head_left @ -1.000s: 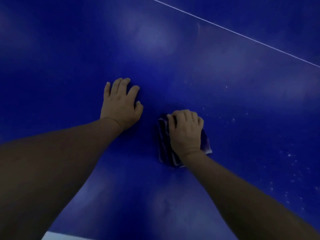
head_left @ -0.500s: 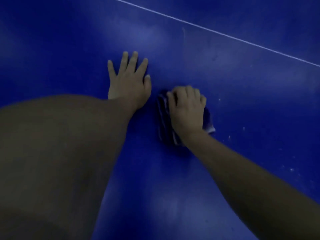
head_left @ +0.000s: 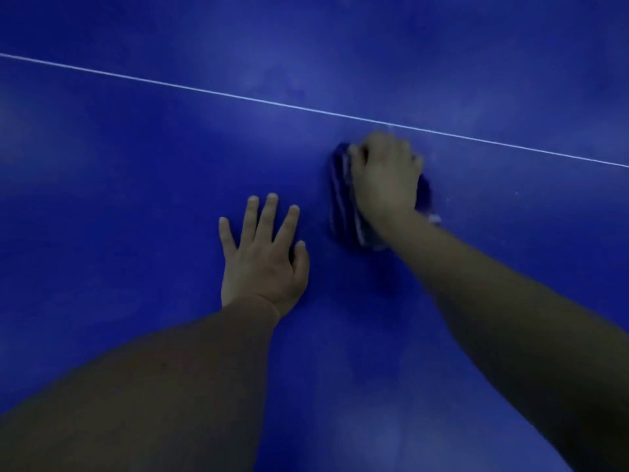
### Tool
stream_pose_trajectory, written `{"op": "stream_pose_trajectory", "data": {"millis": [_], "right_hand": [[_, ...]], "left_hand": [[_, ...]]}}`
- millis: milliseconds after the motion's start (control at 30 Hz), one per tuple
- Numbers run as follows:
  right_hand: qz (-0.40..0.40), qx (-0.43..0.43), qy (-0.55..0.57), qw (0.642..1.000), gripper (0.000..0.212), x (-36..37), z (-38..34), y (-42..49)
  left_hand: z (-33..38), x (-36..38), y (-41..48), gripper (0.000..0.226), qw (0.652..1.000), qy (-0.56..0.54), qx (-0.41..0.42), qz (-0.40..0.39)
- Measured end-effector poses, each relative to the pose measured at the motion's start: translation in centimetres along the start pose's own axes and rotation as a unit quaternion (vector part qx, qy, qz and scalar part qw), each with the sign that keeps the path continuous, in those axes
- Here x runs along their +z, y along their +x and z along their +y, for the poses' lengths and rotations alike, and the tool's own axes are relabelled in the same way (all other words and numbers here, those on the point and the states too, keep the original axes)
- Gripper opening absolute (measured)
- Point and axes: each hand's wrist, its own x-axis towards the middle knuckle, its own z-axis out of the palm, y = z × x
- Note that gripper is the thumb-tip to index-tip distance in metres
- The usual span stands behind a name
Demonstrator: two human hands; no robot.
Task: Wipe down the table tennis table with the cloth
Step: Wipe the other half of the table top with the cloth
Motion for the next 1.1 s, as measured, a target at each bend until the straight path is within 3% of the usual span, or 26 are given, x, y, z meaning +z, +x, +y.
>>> {"op": "stream_pose_trajectory", "data": {"millis": [67, 100, 133, 233, 300, 400, 533, 600, 700, 767, 867, 967, 1033, 1100], "right_hand": [[-0.007, -0.103, 0.025, 0.994, 0.03, -0.4, 1.6, -4.3], [-0.005, -0.113, 0.018, 0.993, 0.03, -0.7, 2.8, -4.2], [0.007, -0.084, 0.001, 0.996, 0.032, -0.9, 3.8, -2.9], [0.063, 0.128, -0.023, 0.99, 0.041, -0.3, 4.9, 4.6], [0.061, 0.184, -0.008, 0.981, 0.043, 0.2, 3.4, 7.5], [0.025, 0.088, -0.013, 0.996, 0.038, 0.8, 0.1, 4.0], [0.019, -0.019, 0.022, 0.999, 0.032, -0.4, 1.8, -5.1], [0.038, 0.03, -0.006, 0.999, 0.032, -1.2, 3.7, -4.3], [0.074, 0.216, -0.02, 0.973, 0.036, -1.1, 4.3, 2.1], [0.069, 0.257, -0.009, 0.964, 0.036, -0.8, 2.4, 5.4], [0.028, 0.135, -0.012, 0.99, 0.034, 0.1, -0.8, 4.3], [0.012, 0.019, -0.027, 0.999, 0.03, -0.2, 0.4, -1.9], [0.015, 0.018, -0.031, 0.999, 0.032, -0.8, 1.8, -2.5], [0.009, 0.094, -0.043, 0.995, 0.033, -0.7, 1.7, 1.0]], "left_hand": [[0.0, 0.0, -0.1, 0.063, 1.0, 0.001, -0.004, -0.003], [0.0, -0.1, 0.1, 0.063, 1.0, -0.001, -0.005, -0.001], [0.2, -0.2, 0.1, 0.063, 1.0, -0.002, -0.005, 0.0], [0.3, -0.2, 0.1, 0.063, 1.0, 0.004, -0.004, -0.003], [0.2, -0.3, 0.2, 0.063, 1.0, 0.004, -0.004, -0.005], [0.1, -0.2, 0.1, 0.064, 1.0, 0.002, -0.004, -0.006], [0.1, -0.1, 0.1, 0.064, 1.0, -0.007, 0.0, -0.003], [0.1, -0.2, 0.1, 0.064, 1.0, -0.01, 0.001, 0.003], [0.1, 0.0, 0.0, 0.063, 1.0, -0.008, 0.001, 0.006], [0.0, 0.2, 0.0, 0.063, 1.0, 0.0, 0.002, 0.003], [-0.1, 0.3, -0.1, 0.063, 1.0, 0.003, 0.008, 0.0], [-0.2, 0.2, -0.1, 0.062, 1.0, -0.004, 0.009, -0.004], [-0.2, 0.2, -0.2, 0.063, 1.0, -0.003, 0.009, -0.004], [-0.2, 0.2, -0.2, 0.063, 1.0, 0.0, 0.009, -0.007]]}}
